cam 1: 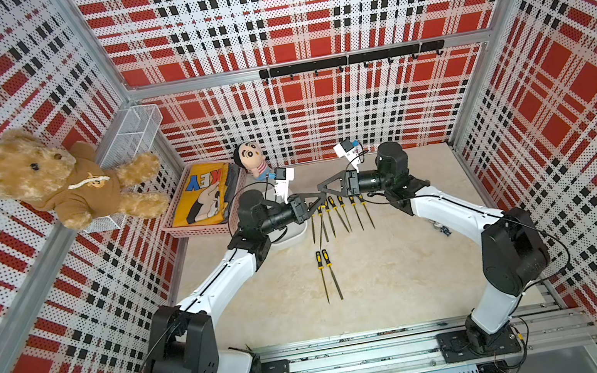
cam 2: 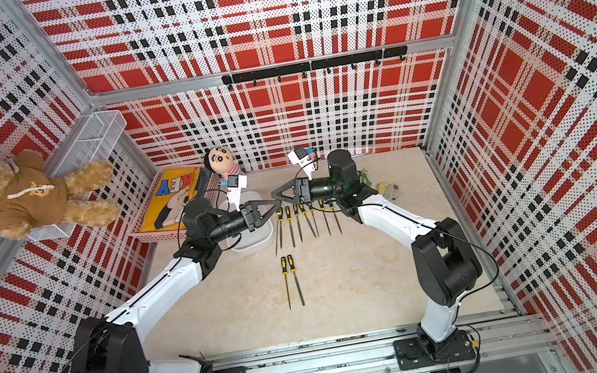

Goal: Take the file tool out of the storage box
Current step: Pick up the file tool from the storage box.

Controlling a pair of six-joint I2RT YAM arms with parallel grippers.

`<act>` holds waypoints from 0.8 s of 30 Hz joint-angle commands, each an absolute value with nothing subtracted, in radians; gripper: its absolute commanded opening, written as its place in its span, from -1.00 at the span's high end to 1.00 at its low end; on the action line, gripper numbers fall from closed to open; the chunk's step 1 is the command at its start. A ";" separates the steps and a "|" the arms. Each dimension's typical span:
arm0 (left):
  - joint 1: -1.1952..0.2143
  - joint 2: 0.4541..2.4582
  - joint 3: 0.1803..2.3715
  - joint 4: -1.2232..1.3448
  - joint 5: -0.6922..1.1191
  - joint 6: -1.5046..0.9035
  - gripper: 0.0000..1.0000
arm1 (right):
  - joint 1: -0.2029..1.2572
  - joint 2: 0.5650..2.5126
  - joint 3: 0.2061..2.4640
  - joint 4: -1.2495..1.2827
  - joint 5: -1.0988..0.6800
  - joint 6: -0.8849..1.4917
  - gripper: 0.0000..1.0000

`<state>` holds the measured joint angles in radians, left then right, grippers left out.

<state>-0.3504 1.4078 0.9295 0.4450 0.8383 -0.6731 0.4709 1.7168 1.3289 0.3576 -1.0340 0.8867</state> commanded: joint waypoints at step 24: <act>-0.321 1.620 1.039 0.495 0.731 -0.739 -0.74 | 0.447 1.590 1.504 -0.490 -0.547 0.509 1.00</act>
<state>-0.3374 1.5860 0.9768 0.4969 0.8032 -0.7361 0.4648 1.6630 1.4811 -0.2928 -0.6582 0.5922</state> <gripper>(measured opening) 0.768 0.212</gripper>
